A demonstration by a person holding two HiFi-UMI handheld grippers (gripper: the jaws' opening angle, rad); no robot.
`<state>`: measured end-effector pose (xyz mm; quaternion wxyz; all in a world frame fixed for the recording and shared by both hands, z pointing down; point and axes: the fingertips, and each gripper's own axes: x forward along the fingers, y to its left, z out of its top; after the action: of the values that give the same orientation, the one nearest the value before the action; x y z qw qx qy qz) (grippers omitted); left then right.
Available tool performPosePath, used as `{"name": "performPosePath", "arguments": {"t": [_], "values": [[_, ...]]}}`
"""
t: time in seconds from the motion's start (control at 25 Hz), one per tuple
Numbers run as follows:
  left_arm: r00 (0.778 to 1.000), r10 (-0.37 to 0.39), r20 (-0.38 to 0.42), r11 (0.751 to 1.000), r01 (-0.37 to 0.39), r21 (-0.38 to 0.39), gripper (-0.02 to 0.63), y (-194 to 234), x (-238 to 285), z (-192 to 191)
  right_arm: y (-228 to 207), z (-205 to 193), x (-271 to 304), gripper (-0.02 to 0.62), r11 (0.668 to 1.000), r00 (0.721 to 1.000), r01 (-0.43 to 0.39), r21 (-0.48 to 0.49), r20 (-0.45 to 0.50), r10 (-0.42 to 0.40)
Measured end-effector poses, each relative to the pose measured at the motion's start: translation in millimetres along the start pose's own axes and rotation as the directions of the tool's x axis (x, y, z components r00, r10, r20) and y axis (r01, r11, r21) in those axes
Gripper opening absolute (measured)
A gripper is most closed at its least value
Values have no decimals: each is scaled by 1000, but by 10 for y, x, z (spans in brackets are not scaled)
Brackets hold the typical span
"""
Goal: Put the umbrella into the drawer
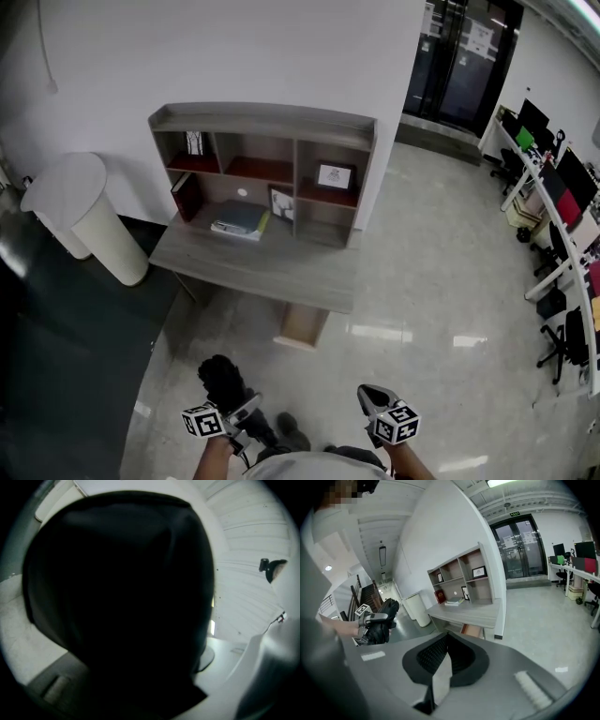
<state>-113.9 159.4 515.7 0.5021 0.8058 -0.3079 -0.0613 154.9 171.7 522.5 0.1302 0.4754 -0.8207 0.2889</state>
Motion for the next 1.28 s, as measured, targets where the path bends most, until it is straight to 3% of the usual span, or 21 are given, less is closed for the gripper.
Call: {"name": "performPosePath", "arguments": {"t": [0.32, 0.72, 1.04, 1.28], "values": [[1000, -4, -21, 1000, 4, 5, 242, 390, 5, 323, 23, 159, 276, 5, 998, 998, 59, 35, 24, -60], [997, -2, -82, 1000, 2, 2, 242, 525, 336, 304, -215, 236, 448, 5, 994, 995, 97, 52, -2, -97], [994, 65, -89, 998, -63, 28, 242, 644, 765, 413, -542, 406, 967, 5, 1000, 999, 9, 27, -54, -7], [992, 118, -44, 993, -118, -13, 242, 743, 1218, 574, -951, 689, 1443, 5, 997, 991, -75, 0, -107, 75]]}}
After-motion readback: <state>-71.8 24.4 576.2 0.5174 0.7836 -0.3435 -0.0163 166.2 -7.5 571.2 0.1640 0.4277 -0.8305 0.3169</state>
